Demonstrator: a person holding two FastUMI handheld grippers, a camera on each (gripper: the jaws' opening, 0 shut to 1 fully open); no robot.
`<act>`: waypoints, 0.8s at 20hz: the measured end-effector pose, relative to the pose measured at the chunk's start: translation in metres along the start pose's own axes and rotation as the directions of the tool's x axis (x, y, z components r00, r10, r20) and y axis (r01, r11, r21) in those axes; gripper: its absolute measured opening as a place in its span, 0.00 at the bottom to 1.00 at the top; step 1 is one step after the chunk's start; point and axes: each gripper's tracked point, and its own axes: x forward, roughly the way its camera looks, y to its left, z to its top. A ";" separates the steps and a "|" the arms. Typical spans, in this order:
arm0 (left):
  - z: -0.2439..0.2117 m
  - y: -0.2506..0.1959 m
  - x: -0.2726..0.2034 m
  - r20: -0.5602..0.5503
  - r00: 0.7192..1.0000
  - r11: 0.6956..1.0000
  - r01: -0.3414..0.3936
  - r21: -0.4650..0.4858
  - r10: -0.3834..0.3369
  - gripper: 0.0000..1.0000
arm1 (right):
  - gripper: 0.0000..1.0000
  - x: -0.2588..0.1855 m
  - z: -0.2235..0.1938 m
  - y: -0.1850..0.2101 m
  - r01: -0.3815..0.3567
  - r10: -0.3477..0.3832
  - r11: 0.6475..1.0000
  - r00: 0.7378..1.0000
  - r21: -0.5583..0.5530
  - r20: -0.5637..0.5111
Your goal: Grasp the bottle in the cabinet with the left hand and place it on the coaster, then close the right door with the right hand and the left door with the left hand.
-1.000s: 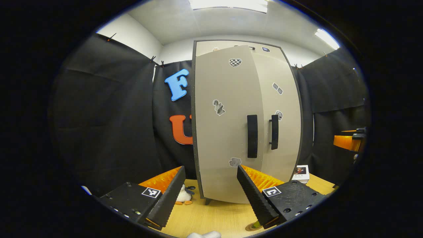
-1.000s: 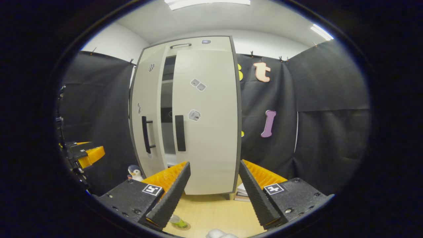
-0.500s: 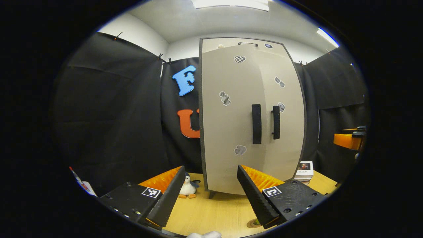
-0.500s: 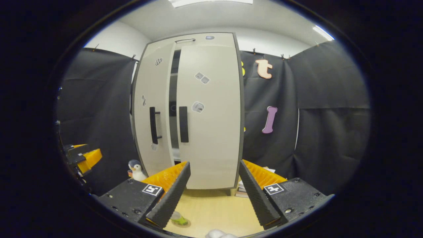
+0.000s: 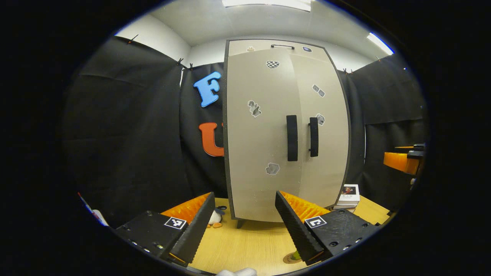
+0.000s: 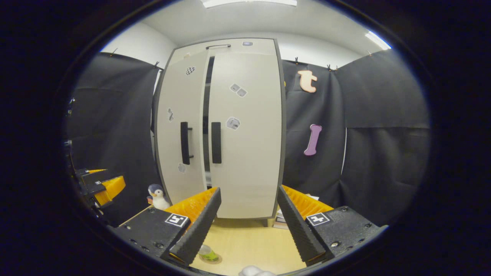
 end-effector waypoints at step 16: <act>0.006 -0.004 0.002 0.015 1.000 1.000 0.022 -0.010 -0.022 0.96 | 0.94 -0.007 0.005 -0.003 0.011 -0.011 1.000 1.000 -0.004 0.014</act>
